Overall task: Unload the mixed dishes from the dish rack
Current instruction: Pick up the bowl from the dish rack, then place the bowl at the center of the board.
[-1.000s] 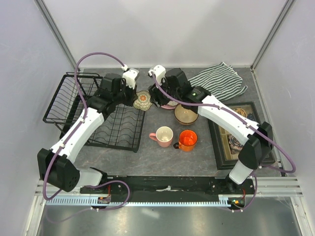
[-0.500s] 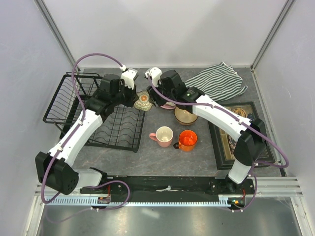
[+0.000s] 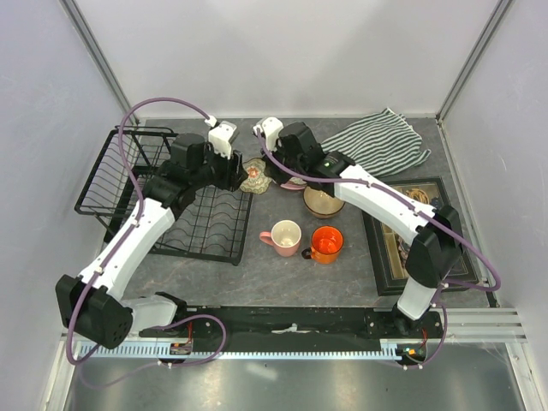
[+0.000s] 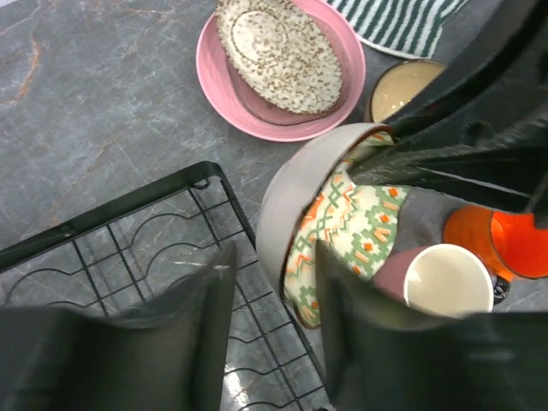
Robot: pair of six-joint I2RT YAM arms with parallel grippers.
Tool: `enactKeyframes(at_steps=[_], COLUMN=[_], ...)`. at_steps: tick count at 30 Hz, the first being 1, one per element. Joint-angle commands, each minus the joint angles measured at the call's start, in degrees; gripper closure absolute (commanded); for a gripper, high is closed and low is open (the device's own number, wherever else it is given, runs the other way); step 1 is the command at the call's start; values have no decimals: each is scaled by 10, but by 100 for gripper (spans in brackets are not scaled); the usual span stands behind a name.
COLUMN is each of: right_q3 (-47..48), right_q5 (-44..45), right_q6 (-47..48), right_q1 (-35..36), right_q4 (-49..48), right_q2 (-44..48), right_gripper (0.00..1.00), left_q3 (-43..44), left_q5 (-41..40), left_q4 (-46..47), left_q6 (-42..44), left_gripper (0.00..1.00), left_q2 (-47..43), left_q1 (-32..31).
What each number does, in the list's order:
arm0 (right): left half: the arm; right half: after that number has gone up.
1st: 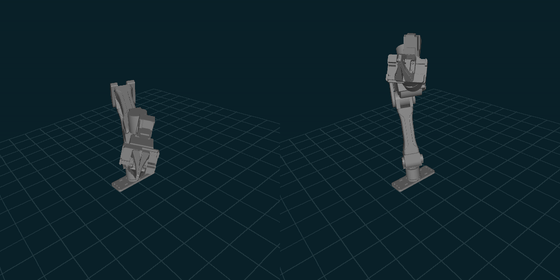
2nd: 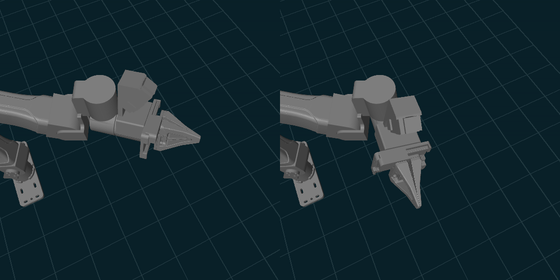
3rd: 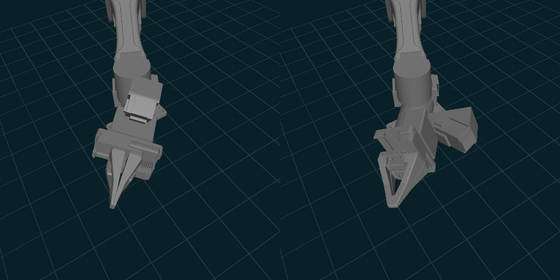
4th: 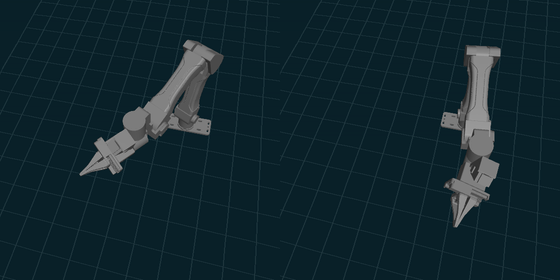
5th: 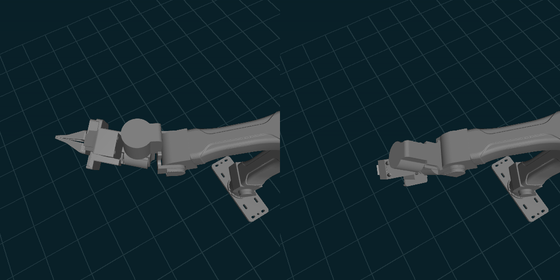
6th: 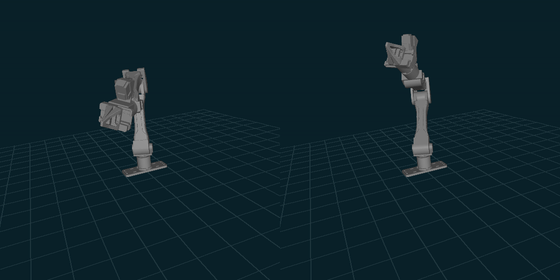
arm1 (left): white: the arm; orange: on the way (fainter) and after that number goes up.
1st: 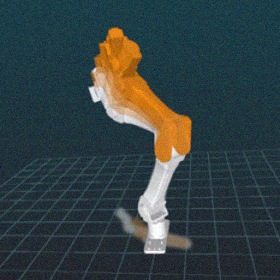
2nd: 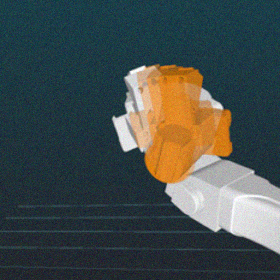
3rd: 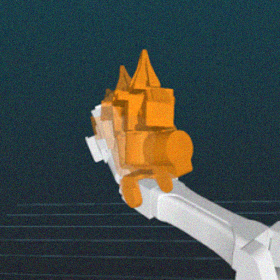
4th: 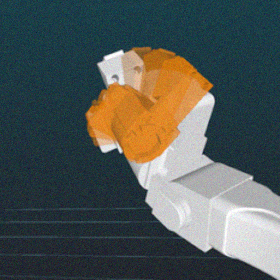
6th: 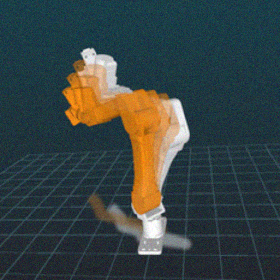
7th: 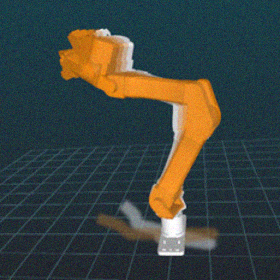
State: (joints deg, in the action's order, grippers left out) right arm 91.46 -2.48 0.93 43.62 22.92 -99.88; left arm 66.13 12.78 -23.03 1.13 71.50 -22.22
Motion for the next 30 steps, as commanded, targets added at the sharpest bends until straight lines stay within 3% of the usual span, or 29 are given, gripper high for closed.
enactKeyframes(at_steps=[1,5,7,12,18,30], right_q3=[15,16,16,17,55,59], right_q5=[21,34,36,29,-15,-16], right_q6=[10,15,19,23,59,151], right_q1=[-9,-21,-34,-70,-142,-201], right_q4=[-7,2,11,35,140,257], right_q2=[11,9,6,12,-9,-37], right_gripper=[100,100,100,100,100,100], left_q3=[1,8,14,21,16,9], left_q5=[25,37,47,80,118,133], left_q4=[28,26,27,14,-21,-81], left_q6=[16,22,25,41,116,200], left_gripper=[37,8,2,1,1,1], left_q2=[-30,-37,-43,-50,-48,-28], left_q1=[2,5,8,16,25,33])
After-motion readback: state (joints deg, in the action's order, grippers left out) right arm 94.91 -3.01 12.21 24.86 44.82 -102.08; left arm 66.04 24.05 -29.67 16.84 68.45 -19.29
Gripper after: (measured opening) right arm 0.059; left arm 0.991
